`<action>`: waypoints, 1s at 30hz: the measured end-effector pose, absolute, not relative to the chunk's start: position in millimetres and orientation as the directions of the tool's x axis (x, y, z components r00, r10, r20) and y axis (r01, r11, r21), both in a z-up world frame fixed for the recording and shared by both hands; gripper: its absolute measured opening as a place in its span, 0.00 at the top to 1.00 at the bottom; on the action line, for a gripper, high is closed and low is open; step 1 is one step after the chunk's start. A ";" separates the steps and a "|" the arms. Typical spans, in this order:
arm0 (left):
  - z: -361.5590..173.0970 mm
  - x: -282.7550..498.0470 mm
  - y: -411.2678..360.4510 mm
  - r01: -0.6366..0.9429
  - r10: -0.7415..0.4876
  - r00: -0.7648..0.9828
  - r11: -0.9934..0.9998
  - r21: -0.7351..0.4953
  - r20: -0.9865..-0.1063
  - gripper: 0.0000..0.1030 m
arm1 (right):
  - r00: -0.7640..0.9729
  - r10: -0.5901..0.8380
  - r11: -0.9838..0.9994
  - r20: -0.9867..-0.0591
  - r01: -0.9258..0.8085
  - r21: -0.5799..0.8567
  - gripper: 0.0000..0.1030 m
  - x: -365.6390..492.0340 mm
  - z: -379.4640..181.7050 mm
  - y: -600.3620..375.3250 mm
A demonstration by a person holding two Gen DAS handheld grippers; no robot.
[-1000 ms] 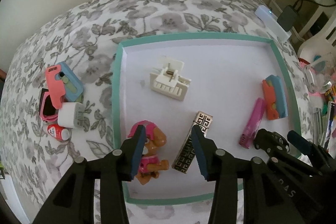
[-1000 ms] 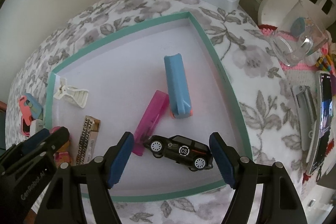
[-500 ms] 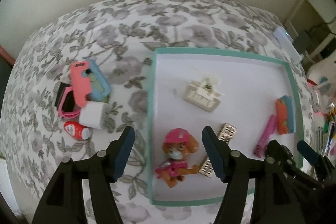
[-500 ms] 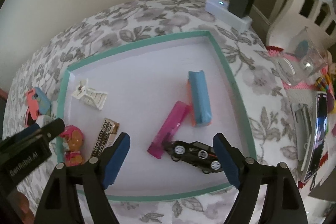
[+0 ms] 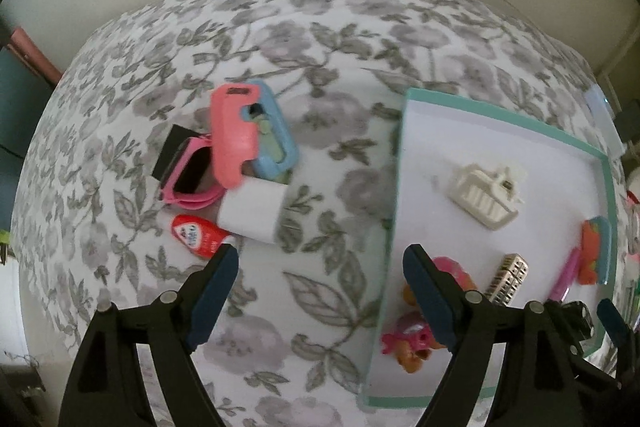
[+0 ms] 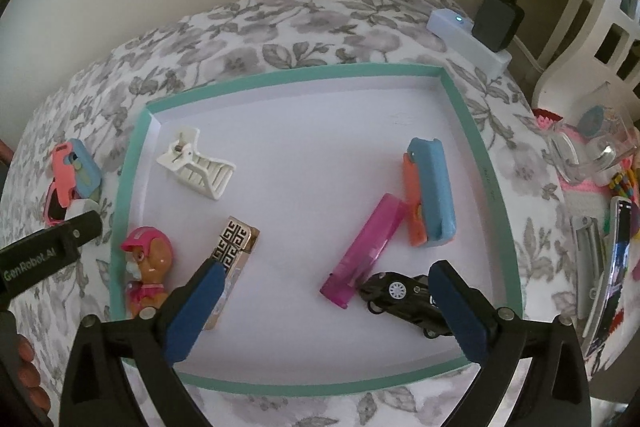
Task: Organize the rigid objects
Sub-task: 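Move both tools back over the remaining pile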
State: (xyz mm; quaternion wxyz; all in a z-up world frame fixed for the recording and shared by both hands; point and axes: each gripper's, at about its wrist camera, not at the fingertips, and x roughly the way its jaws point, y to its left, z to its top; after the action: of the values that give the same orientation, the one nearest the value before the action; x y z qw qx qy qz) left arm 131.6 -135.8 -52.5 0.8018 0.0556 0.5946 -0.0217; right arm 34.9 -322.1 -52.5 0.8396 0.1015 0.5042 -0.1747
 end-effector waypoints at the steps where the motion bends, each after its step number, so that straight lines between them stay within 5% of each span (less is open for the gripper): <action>1: -52.4 132.7 -133.3 0.096 0.030 0.291 0.993 0.061 -0.956 0.17 | 0.431 -0.190 0.918 -0.882 0.396 -0.005 0.00 35.2 -52.4 -321.7; 6: -48.4 141.0 -110.5 0.036 0.005 0.300 0.999 0.017 -0.954 0.16 | 0.452 -0.193 0.923 -0.871 0.384 -0.005 0.00 39.3 -46.8 -313.0; 9: -43.6 146.2 -90.9 -0.008 -0.004 0.317 1.000 -0.007 -0.949 0.02 | 0.472 -0.190 0.928 -0.861 0.373 0.000 0.00 42.9 -42.1 -304.3; 30: -7.7 164.3 58.3 -0.241 0.002 0.476 0.962 -0.128 -0.880 0.01 | 0.571 -0.058 0.978 -0.819 0.198 0.068 0.00 88.2 -27.2 -203.3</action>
State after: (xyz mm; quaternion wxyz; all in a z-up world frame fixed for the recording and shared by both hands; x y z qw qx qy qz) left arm 164.3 58.3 -7.7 0.8509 -0.1180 0.5070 0.0714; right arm 88.2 -203.3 -27.2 0.8830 0.0762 0.4574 -0.0724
